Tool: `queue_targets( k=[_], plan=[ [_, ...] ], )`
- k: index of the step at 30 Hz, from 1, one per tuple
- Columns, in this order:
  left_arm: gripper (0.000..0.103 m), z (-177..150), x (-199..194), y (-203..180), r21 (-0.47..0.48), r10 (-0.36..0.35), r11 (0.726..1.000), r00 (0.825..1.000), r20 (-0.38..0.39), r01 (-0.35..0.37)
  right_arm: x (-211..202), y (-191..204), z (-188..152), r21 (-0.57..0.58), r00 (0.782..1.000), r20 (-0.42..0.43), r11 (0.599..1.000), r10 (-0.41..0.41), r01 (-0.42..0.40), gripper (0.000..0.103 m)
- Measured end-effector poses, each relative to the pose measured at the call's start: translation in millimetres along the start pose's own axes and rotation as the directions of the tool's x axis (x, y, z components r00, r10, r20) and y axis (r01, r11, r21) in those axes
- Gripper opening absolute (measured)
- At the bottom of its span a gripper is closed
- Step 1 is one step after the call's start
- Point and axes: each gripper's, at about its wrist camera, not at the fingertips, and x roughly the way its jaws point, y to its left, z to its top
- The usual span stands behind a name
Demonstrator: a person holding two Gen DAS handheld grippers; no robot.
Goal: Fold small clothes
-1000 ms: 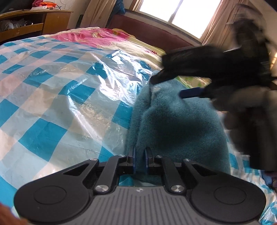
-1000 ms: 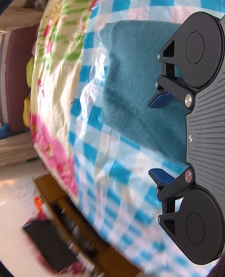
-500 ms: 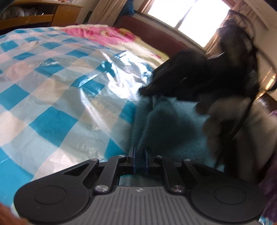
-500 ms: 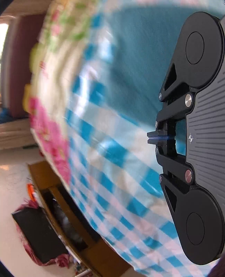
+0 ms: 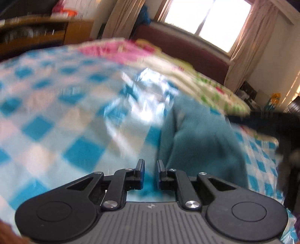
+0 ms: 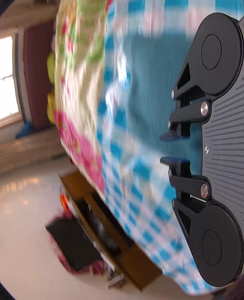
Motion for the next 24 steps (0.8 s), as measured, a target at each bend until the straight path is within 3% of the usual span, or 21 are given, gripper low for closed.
queue_targets(
  k=[2,5,8,10,12,14,18,24],
  plan=[
    [0.017,18,1,-18,0.054,-0.024,0.998,0.999,0.036,0.022,-12,-26,-5,0.012,0.996,0.024,0.997,-0.083,0.082,0.025],
    [0.017,42,26,-50,0.132,-0.077,0.989,0.996,0.038,0.071,-20,-61,-13,0.109,0.993,0.012,0.987,-0.121,0.119,0.027],
    [0.017,57,67,-72,0.151,-0.131,0.98,0.991,0.001,0.129,-19,-84,-15,0.163,0.987,0.021,0.974,-0.161,0.155,0.044],
    [0.017,56,93,-79,0.172,-0.112,0.978,0.993,-0.027,0.115,-15,-105,-12,0.234,0.986,0.027,0.96,-0.166,0.156,0.057],
    [0.018,48,115,-77,0.181,-0.07,0.98,0.994,-0.084,0.084,-4,-124,-7,0.306,0.989,0.023,0.943,-0.144,0.13,0.057],
    [0.022,39,120,-65,0.17,-0.076,0.981,0.994,-0.081,0.089,13,-138,-1,0.343,0.991,0.007,0.931,-0.132,0.122,0.057],
    [0.019,34,114,-51,0.102,-0.091,0.99,0.991,-0.093,0.1,54,-155,4,0.4,0.996,-0.055,0.912,-0.077,0.092,0.059],
    [0.019,23,106,-59,0.152,-0.025,0.988,0.996,-0.083,0.038,64,-126,5,0.272,0.992,-0.042,0.954,-0.123,0.13,0.059]
  ],
)
